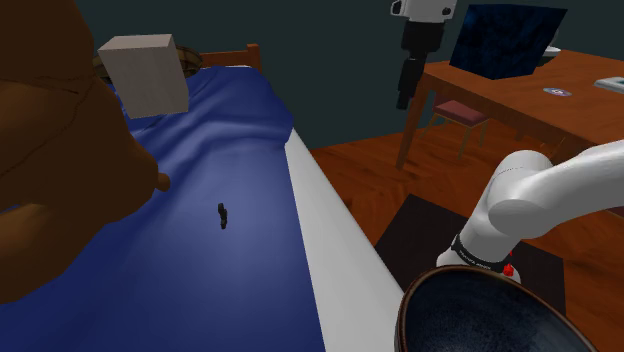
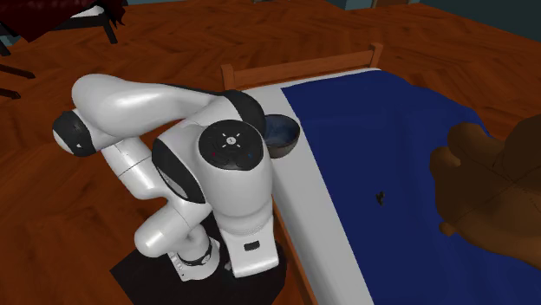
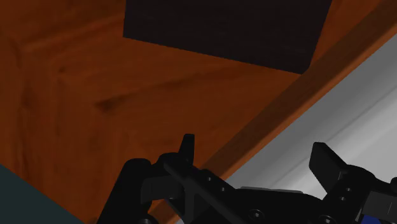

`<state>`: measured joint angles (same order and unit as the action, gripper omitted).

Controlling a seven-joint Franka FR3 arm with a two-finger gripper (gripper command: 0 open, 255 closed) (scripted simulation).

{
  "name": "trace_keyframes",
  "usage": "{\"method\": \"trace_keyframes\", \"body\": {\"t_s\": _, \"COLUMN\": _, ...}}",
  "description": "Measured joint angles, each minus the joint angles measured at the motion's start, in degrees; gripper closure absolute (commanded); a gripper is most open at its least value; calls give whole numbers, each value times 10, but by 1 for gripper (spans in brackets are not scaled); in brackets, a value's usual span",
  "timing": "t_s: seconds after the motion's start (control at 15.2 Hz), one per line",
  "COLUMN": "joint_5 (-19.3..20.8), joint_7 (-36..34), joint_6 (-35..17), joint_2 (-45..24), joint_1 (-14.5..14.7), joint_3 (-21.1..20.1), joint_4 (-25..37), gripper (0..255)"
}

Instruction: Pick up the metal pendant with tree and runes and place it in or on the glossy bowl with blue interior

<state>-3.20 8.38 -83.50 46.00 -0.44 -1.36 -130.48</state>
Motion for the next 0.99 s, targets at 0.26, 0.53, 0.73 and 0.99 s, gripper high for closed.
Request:
{"method": "trace_keyframes", "body": {"t_s": 0.26, "joint_5": -10, "joint_7": 8, "joint_6": -17, "joint_2": -32, "joint_1": 14, "joint_3": -12, "joint_4": 15, "gripper": 0}}
{"method": "trace_keyframes", "body": {"t_s": 0.53, "joint_5": -25, "joint_7": 25, "joint_6": -63, "joint_2": -100, "joint_1": 39, "joint_3": -34, "joint_4": 36, "gripper": 0}}
{"method": "trace_keyframes", "body": {"t_s": 0.73, "joint_5": -33, "joint_7": 40, "joint_6": -85, "joint_2": -149, "joint_1": 56, "joint_3": -49, "joint_4": 63, "gripper": 0}}
{"method": "trace_keyframes", "body": {"t_s": 0.99, "joint_5": -43, "joint_7": 54, "joint_6": -116, "joint_2": -213, "joint_1": 79, "joint_3": -74, "joint_4": 98, "gripper": 0}}
